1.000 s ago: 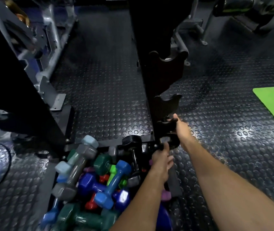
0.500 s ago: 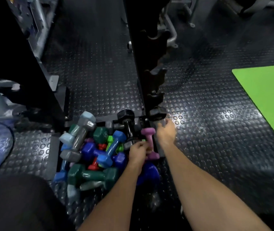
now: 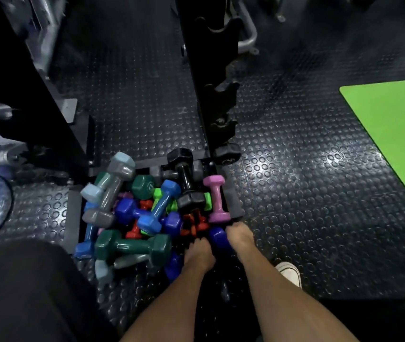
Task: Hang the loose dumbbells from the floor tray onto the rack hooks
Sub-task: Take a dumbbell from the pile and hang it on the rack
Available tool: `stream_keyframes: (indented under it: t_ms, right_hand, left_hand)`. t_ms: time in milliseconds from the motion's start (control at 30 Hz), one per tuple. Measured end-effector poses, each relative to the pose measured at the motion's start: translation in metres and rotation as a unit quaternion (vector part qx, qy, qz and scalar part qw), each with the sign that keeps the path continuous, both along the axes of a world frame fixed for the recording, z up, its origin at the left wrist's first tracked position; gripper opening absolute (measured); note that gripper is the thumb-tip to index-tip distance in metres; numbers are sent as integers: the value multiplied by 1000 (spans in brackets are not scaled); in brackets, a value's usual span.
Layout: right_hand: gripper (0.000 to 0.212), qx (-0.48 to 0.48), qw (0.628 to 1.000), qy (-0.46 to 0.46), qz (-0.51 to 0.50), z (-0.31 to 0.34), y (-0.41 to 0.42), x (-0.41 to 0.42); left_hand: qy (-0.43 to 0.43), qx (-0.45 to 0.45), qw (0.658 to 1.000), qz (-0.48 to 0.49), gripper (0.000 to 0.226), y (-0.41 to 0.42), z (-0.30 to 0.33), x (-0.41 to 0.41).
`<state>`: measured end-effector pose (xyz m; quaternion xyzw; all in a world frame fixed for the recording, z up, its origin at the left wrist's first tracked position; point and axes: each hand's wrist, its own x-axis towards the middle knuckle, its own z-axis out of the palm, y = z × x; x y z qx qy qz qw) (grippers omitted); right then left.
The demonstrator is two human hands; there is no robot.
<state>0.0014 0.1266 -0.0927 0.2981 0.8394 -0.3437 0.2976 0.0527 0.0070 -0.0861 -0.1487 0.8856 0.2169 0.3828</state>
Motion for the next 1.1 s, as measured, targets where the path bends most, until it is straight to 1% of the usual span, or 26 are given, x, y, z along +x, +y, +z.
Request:
stream_keyframes:
  t_ms: [33, 100, 167, 333, 400, 500, 533, 567, 600, 633, 667, 700, 833, 900, 933, 1000, 1033, 1100]
  right_hand:
    - [37, -30, 999, -17, -8, -4, 1, 5]
    - [41, -121, 990, -35, -57, -9, 0, 16]
    - [34, -192, 975, -35, -105, -7, 0, 24]
    - [46, -263, 954, -24, -144, -2, 11, 31]
    - [58, -296, 940, -13, -171, 4, 18, 34]
    - [85, -341, 924, -6, -173, 23, 27, 34]
    - [92, -366, 914, -6, -175, 27, 31, 32]
    - [94, -388, 903, -7, -184, 35, 35, 29]
    - [89, -414, 890, -4, -191, 43, 39, 26]
    - [77, -436, 880, 2, -188, 50, 45, 21]
    - [63, -455, 870, 12, -191, 57, 50, 17]
    - [53, -466, 863, 21, -195, 65, 54, 11]
    - [50, -494, 838, 39, -227, 89, 56, -8]
    - [48, -517, 827, 53, -215, 98, 52, -15]
    - [57, -535, 817, 56, -206, 101, 51, -19]
    - [84, -575, 802, 51, -155, 102, 54, -27]
    - [91, -578, 805, 53, -120, 104, 55, -33]
    - [91, -554, 829, 62, -55, 109, 54, -47]
  left_hand:
    - [1, -11, 1000, -10, 45, 1, -6, 0]
    - [7, -12, 1000, -6, 42, 1, -13, -2]
    - [10, 10, 1000, 11, 40, -1, -19, -5]
    - [5, 77, 996, 45, 42, -9, -23, -7]
    - [9, 112, 992, 65, 46, -9, -24, -8]
    - [37, 185, 978, 92, 51, -4, -14, -9]
    - [47, 209, 971, 101, 53, 0, -9, -10]
    - [58, 229, 965, 112, 56, 3, -5, -11]
    - [67, 246, 958, 128, 57, 8, -1, -13]
    - [78, 270, 948, 149, 53, 12, 3, -15]
    - [90, 301, 933, 173, 46, 17, 6, -16]
    - [103, 334, 917, 194, 40, 21, 10, -18]
    - [145, 419, 865, 235, 34, 32, 33, -33]
    - [140, 446, 851, 239, 35, 33, 46, -45]
    - [129, 454, 849, 239, 34, 32, 52, -51]
    - [106, 469, 842, 245, 29, 29, 58, -64]
    - [93, 480, 834, 257, 28, 27, 60, -70]
    - [77, 500, 818, 275, 38, 23, 65, -83]
